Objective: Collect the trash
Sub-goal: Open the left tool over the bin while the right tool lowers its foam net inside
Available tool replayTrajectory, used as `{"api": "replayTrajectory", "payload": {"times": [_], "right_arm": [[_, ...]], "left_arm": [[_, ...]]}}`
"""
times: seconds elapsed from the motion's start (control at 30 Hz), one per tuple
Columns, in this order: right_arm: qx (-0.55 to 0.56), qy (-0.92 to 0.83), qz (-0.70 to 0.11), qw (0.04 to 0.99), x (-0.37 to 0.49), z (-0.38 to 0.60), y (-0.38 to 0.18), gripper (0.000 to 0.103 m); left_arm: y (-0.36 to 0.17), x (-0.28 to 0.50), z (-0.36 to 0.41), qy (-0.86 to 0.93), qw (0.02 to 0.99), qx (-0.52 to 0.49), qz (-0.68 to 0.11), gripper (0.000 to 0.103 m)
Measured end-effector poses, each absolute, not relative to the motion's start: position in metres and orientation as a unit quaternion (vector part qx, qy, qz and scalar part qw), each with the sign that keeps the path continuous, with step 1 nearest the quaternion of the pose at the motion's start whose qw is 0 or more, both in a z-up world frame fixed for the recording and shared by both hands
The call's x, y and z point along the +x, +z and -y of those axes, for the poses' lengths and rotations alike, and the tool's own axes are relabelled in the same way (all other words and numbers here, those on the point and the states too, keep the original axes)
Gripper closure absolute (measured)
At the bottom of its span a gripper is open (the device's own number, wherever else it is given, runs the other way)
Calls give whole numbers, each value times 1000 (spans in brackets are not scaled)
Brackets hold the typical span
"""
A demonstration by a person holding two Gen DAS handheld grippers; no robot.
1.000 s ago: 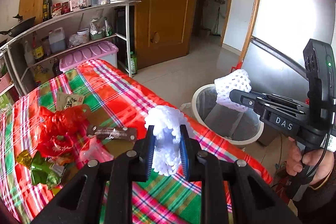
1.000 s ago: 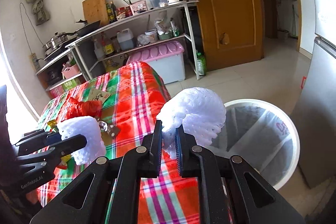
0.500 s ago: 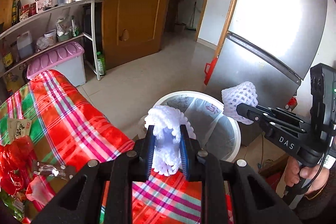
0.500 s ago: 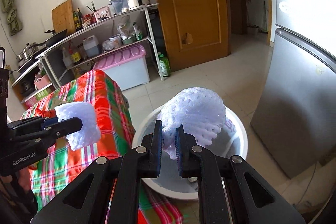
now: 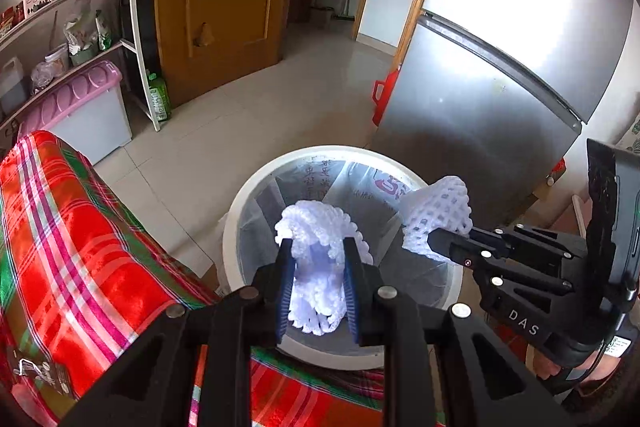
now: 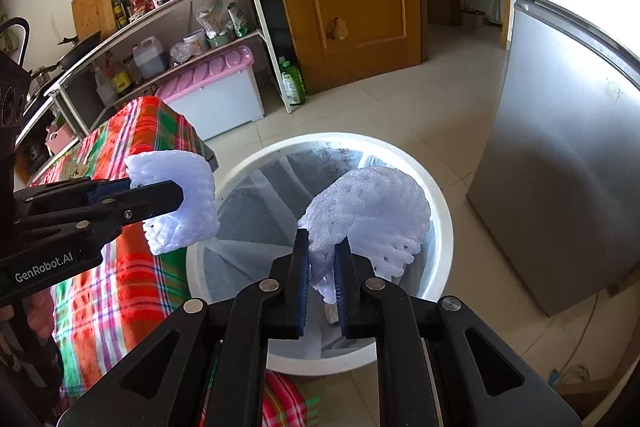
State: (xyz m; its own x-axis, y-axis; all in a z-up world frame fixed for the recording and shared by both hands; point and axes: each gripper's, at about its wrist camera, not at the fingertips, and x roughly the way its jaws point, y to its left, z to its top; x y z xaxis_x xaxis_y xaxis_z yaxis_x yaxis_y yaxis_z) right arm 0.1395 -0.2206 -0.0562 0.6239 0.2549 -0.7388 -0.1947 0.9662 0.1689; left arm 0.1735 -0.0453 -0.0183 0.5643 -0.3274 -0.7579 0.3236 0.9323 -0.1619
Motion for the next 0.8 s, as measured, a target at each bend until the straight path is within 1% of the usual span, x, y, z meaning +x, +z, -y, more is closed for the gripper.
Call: {"api": "replayTrajectory", "payload": {"times": [0.23, 0.3, 0.33, 0.37, 0.43, 0.57, 0.6, 0.63, 0.73, 0.8], "right_arm": [[32, 122, -443, 888, 149, 226, -78, 91], [32, 123, -452, 883, 155, 225, -83, 91], [31, 122, -454, 882, 155, 225, -85, 90], [30, 121, -456, 881, 156, 225, -87, 90], [27, 119, -461, 879, 157, 224, -90, 87], [29, 115, -467, 876, 159, 223, -94, 73], [32, 117, -468, 876, 159, 224, -94, 65], [33, 117, -467, 876, 159, 224, -95, 62], [31, 120, -464, 877, 155, 223, -94, 59], [29, 117, -463, 878, 154, 222, -93, 54]], "left_arm": [[-37, 185, 56, -185, 872, 4, -454, 78], [-42, 186, 56, -183, 869, 2, -460, 75], [-44, 186, 55, -184, 867, 1, -462, 69], [-46, 187, 55, -184, 866, -2, -465, 58], [-47, 188, 52, -180, 865, -9, -469, 47], [-46, 186, 49, -173, 868, -10, -465, 44], [-46, 186, 48, -173, 868, -12, -466, 44], [-45, 186, 47, -173, 867, -15, -467, 44], [-44, 183, 45, -170, 869, -16, -465, 43], [-42, 181, 41, -170, 869, -21, -463, 42]]}}
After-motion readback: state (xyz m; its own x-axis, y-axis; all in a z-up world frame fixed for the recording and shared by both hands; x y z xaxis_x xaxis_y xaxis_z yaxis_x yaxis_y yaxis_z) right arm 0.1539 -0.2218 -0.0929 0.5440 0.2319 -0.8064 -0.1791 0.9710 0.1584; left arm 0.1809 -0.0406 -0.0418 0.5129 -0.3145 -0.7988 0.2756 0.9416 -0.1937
